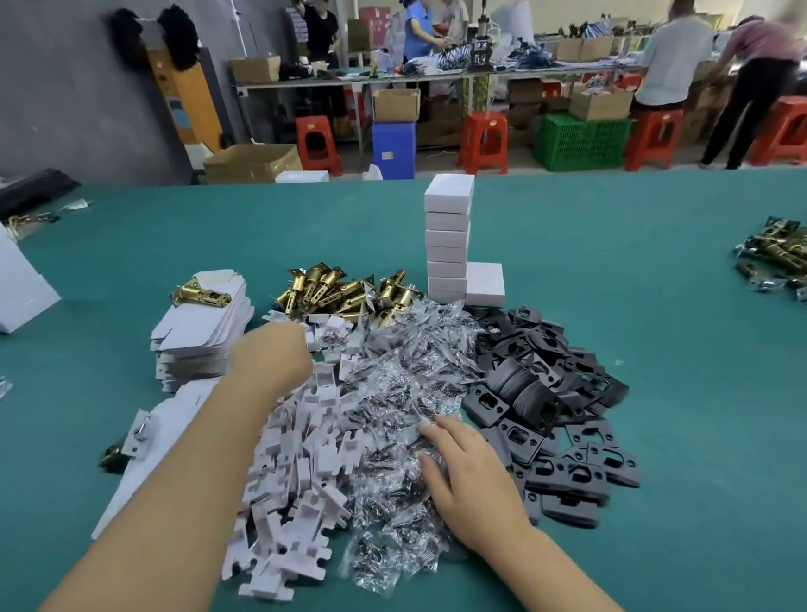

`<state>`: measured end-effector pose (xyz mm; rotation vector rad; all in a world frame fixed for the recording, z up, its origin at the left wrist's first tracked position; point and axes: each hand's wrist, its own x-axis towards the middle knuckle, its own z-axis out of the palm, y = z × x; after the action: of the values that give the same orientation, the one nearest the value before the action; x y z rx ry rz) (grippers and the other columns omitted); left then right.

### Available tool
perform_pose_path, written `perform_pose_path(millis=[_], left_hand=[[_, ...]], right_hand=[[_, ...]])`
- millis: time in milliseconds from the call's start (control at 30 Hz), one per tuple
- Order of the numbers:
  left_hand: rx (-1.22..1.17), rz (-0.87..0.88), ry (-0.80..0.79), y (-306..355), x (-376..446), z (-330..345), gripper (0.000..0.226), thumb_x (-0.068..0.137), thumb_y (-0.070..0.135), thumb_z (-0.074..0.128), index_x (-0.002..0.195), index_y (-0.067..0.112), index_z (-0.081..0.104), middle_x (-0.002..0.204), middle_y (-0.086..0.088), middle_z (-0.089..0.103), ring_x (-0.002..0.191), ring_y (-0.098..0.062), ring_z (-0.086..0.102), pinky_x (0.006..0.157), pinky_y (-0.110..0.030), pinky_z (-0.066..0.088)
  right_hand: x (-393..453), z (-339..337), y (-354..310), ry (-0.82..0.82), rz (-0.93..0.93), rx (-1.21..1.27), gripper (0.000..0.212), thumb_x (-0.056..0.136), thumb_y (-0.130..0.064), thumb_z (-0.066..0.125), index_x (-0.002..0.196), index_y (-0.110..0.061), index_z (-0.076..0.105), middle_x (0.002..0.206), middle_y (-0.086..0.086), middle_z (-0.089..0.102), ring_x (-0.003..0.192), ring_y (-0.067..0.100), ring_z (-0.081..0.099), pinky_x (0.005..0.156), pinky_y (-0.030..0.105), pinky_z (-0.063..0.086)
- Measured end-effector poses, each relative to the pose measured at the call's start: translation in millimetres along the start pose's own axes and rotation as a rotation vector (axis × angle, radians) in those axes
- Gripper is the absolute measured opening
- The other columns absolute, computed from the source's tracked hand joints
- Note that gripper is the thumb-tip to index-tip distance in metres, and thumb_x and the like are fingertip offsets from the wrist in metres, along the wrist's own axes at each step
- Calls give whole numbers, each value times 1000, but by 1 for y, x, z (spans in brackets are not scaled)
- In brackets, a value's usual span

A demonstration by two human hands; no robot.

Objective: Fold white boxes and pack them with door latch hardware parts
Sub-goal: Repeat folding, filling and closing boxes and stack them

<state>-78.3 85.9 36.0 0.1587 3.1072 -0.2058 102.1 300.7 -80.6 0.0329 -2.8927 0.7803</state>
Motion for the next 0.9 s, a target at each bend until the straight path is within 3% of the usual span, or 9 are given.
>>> perform_pose_path(millis=[100,200,267,467,733,900], left_hand=[[31,-110,-59,-27,-10,20,21,95,21,50,114,21,60,102,2,57,89,-20,56,61,-32,41],[37,-208,-116,-40,-16,38,37,94,29,55,130,21,53,134,-9,52,117,-29,52,79,-41,48],[12,-246,-137,-43,-18,44,43,95,32,56,136,20,48,140,-13,47,127,-33,47,89,-44,48],[-57,-247,-186,-49,-19,43,51,95,34,58,141,20,43,144,-14,46,129,-35,49,95,-47,49],[-61,-211,-190,-62,-24,44,32,93,13,52,125,14,53,120,-9,63,107,-29,61,83,-36,53],[-37,-172,-149,-59,-25,38,9,91,6,50,89,14,54,83,-1,57,85,-25,62,71,-34,54]], right_hand=[[0,2,0,7,-3,-14,48,109,-42,36,154,-27,42,163,-5,35,152,13,26,125,30,17],[0,4,1,9,-5,-19,48,109,-42,35,154,-27,42,162,-6,36,152,12,27,126,30,18],[-1,4,1,17,-4,-20,47,109,-41,36,153,-26,43,162,-6,37,151,11,27,125,29,17],[-2,6,3,39,-10,-10,44,108,-39,38,150,-26,48,158,-7,41,149,11,31,125,30,23],[-2,8,3,96,-31,-1,39,106,-35,44,141,-21,57,150,-2,53,143,15,43,121,32,29],[-2,8,4,105,-37,-9,39,107,-34,46,141,-21,57,149,-3,53,143,15,43,120,30,28]])
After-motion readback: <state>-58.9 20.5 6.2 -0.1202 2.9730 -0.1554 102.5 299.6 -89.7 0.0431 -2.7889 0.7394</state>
